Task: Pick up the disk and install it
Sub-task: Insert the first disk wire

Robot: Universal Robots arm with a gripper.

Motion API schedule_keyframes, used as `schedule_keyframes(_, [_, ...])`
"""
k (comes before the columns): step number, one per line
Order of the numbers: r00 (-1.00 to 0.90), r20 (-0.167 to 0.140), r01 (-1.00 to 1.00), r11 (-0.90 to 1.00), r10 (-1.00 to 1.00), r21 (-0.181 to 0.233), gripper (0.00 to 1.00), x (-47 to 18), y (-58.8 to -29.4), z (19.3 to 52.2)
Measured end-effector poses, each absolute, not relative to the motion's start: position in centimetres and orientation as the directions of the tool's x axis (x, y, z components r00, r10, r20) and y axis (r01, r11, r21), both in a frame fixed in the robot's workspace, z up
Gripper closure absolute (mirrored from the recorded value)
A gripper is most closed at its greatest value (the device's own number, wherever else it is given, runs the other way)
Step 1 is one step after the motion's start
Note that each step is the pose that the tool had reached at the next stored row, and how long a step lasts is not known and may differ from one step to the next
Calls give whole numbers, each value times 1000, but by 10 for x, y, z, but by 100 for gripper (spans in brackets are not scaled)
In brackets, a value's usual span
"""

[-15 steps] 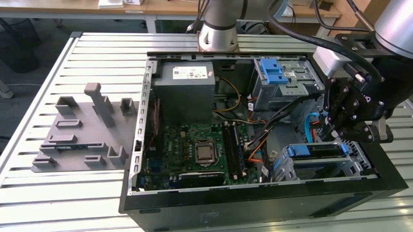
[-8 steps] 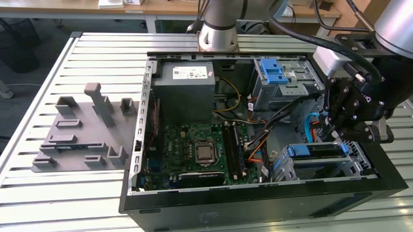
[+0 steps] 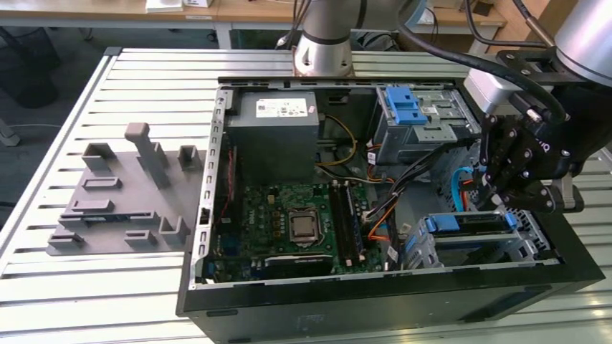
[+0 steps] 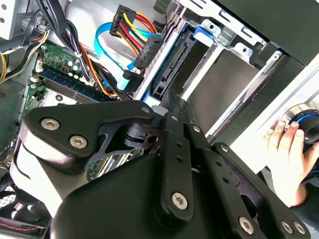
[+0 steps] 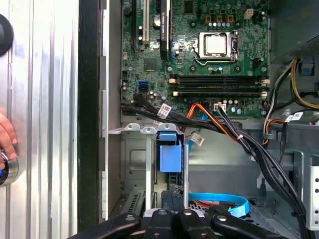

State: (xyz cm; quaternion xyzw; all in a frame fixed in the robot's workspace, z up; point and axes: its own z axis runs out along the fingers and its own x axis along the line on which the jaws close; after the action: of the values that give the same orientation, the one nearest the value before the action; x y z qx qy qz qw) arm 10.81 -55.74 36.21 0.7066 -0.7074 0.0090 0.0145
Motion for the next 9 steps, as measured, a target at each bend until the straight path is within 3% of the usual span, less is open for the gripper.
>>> schedule_keyframes(9, [-1, 37, -1000, 1, -999, 8, 89, 108, -557, 362])
